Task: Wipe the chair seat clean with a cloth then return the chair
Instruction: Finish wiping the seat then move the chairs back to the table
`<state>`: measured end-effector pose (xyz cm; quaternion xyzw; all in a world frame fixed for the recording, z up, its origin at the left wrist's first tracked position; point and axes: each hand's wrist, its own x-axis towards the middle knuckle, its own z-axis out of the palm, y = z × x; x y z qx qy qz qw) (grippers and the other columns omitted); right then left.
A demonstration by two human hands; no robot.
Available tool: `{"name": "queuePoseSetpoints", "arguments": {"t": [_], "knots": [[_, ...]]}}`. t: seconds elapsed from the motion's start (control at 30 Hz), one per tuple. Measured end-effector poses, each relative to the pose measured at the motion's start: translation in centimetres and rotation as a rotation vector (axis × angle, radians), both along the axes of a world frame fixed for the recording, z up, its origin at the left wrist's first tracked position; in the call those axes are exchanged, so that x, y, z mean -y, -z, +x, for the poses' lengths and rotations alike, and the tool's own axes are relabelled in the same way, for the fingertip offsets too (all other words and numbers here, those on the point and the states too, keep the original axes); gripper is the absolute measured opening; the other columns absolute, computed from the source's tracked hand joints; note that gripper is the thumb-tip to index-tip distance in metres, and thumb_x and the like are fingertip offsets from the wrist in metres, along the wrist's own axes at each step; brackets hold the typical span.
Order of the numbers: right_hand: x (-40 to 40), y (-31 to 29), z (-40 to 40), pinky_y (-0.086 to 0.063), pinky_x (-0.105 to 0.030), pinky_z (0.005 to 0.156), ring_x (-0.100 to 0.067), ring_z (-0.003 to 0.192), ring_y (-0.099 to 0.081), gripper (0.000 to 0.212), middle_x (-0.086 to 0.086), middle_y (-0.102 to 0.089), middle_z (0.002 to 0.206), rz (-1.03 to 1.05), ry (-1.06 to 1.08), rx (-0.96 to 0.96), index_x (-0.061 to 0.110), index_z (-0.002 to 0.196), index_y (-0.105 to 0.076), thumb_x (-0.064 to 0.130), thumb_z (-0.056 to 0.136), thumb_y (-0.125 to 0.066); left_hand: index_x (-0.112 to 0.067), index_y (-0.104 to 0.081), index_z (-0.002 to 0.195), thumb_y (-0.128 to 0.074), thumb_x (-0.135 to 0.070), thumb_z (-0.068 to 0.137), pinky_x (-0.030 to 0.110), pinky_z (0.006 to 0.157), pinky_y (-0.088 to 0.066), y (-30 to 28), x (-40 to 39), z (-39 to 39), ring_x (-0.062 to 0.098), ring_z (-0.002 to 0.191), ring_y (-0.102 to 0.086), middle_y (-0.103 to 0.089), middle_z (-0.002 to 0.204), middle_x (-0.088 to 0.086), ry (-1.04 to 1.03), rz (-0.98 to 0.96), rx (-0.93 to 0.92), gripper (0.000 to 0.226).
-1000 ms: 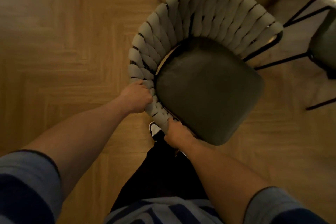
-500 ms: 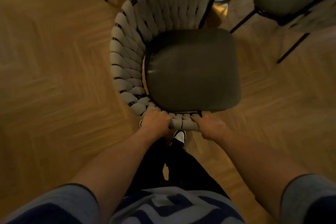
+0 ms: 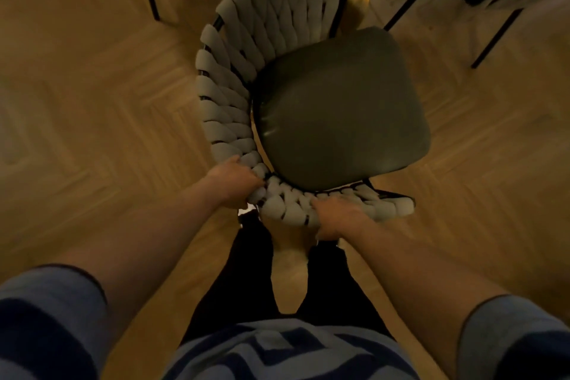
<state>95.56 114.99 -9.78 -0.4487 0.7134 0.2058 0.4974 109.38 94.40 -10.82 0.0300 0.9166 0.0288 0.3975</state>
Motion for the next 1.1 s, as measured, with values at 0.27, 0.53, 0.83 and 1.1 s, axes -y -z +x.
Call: {"name": "queuePoseSetpoints", "arguments": {"t": [0.27, 0.53, 0.83, 1.1], "knots": [[6.2, 1.2, 5.2, -0.051, -0.046, 0.097, -0.032, 0.121, -0.055, 0.064, -0.011, -0.054, 0.134, -0.086, 0.208, 0.102, 0.018, 0.138, -0.040, 0.039, 0.087, -0.072, -0.038, -0.047, 0.134, -0.056, -0.028, 0.088, 0.046, 0.109, -0.021, -0.4, 12.5, -3.5, 0.017, 0.125, -0.046, -0.055, 0.129, -0.009, 0.308, -0.223, -0.037, 0.047], [5.9, 1.3, 5.5, -0.052, -0.048, 0.098, -0.033, 0.121, -0.055, 0.061, -0.012, -0.054, 0.135, -0.081, 0.205, 0.092, 0.020, 0.147, -0.039, 0.021, 0.091, -0.064, -0.044, -0.048, 0.133, -0.050, -0.032, 0.094, 0.039, 0.097, -0.034, -0.7, 14.6, -5.0, 0.015, 0.112, -0.053, -0.059, 0.121, -0.012, 0.448, -0.332, -0.039, 0.041], [-1.5, -0.5, 1.5, -0.043, -0.036, 0.080, -0.031, 0.123, -0.053, 0.064, -0.010, -0.051, 0.139, 0.011, 0.018, 0.016, 0.026, 0.151, -0.035, 0.018, 0.095, -0.064, -0.032, -0.062, 0.106, -0.048, -0.028, 0.094, 0.039, 0.087, -0.034, -1.9, 5.3, -2.0, 0.017, 0.088, -0.055, -0.060, 0.091, -0.007, 0.223, -0.284, -0.062, 0.019], [-9.0, -1.5, -5.8, -0.051, -0.033, 0.096, -0.020, 0.120, -0.061, 0.046, 0.002, -0.064, 0.130, 0.037, -0.098, -0.290, 0.027, 0.139, -0.054, 0.023, 0.094, -0.066, -0.031, -0.063, 0.101, -0.050, -0.027, 0.094, 0.048, 0.099, -0.029, -0.7, -6.9, -2.0, 0.023, 0.098, -0.055, -0.060, 0.094, -0.003, -0.160, -0.144, -0.026, 0.015]]}}
